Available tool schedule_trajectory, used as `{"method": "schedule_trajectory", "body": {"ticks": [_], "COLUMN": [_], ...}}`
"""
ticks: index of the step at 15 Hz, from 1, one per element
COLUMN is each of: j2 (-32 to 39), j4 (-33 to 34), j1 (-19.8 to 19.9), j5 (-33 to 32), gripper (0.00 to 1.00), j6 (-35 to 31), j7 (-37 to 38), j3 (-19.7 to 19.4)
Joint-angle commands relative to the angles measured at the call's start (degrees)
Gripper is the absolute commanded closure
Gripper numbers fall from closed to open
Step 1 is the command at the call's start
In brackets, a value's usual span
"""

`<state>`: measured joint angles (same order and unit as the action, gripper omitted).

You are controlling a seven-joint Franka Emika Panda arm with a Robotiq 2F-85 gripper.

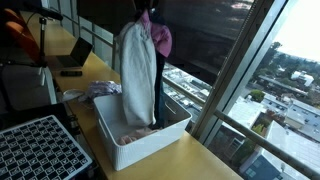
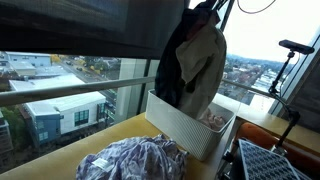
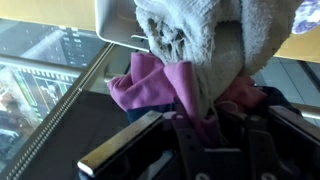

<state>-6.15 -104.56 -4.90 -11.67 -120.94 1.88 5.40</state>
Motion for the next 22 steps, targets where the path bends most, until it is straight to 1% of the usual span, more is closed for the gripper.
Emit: {"method": "schedule_trajectory", "body": {"ticks": [1,3,7,11,13,14,16,17,22], "j2": [1.52,3.03,7.62,13.06,17.63,18.52,21.12,21.83,25.94], "j4": [10.66,16.18,27.78,38.33,43.83,43.86,44.61,42.93,36.76], "j1": [-2.75,-4.66,-9.08,-14.45,-16.42,-17.95,-18.93,-17.22,-13.37], "j5": [-2.1,-3.0,-6.98,-11.96,-14.5,-14.62,-13.93,-13.24,-9.06], "gripper": [0.95,0.95,0.95,0.95,0.95,0.95,0.95,0.95,0.95], "j6": [6.18,9.33,15.41,20.74,23.36,23.33,23.63,22.86,21.55], "j7": [1.6,2.46,5.05,7.07,7.61,7.47,6.99,7.1,7.52], "j3": [4.04,6.62,11.86,15.28,16.46,15.11,13.68,14.49,13.13]}}
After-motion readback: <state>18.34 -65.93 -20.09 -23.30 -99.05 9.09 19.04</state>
